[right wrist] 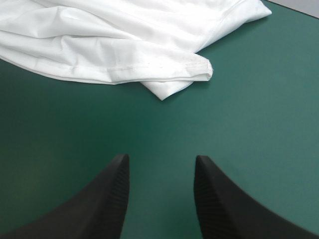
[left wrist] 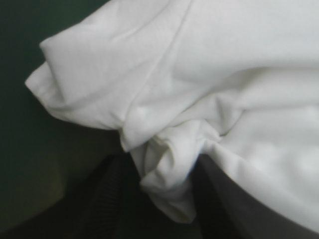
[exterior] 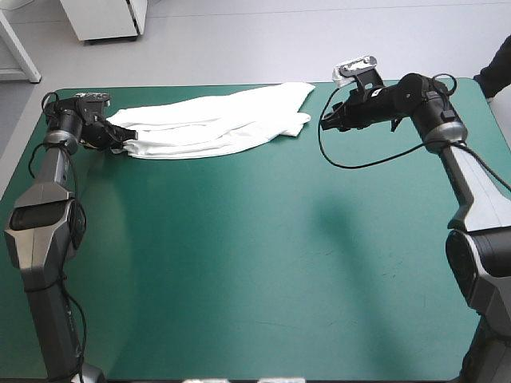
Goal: Fold the cloth
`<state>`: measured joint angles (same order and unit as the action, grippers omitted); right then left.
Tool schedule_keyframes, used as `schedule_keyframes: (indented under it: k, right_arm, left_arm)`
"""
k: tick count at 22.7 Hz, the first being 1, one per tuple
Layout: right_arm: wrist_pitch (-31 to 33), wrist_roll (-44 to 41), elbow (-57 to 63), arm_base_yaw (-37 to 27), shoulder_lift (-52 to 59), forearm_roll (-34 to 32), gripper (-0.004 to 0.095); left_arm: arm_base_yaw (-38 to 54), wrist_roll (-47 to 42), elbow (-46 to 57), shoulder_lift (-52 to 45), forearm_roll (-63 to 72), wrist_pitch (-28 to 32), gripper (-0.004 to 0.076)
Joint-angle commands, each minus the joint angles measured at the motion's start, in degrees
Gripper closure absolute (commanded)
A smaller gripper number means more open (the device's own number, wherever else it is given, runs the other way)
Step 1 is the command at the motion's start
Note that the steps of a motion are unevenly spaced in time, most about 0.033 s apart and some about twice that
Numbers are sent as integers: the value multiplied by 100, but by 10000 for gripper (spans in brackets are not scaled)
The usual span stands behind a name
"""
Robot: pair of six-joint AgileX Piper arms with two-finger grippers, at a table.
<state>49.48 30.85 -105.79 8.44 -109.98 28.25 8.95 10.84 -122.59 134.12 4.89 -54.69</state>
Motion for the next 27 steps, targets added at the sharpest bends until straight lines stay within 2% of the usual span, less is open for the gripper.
schedule_keyframes:
  k: [1,2,3,4,12,17,27]
  right_arm:
    - [-417,56,-376,-14,35,171,501]
    - [-383,20,-613,-14,-168,171,501]
    - [-353,5,-729,-14,-262,171,501]
    - [-343,-8,-907,-14,-394,171,501]
    - [-516,5,-2037,-14,-1582,176,471]
    - [-588,18,-2767,-14,-2531,492,430]
    - [-835,79,-3394,42,-2982,843,393]
  left_arm:
    - [-12,-7,-133,-205,203,122,526]
    - [-12,4,-133,-140,226,111,647]
    - [-12,4,-133,-123,262,111,706]
    - [-12,31,-133,-84,314,85,731]
    - [-12,57,-133,-91,403,-211,733]
    - [-22,241,-133,-91,641,-307,733]
    - [-22,368,-133,-91,738,-392,733]
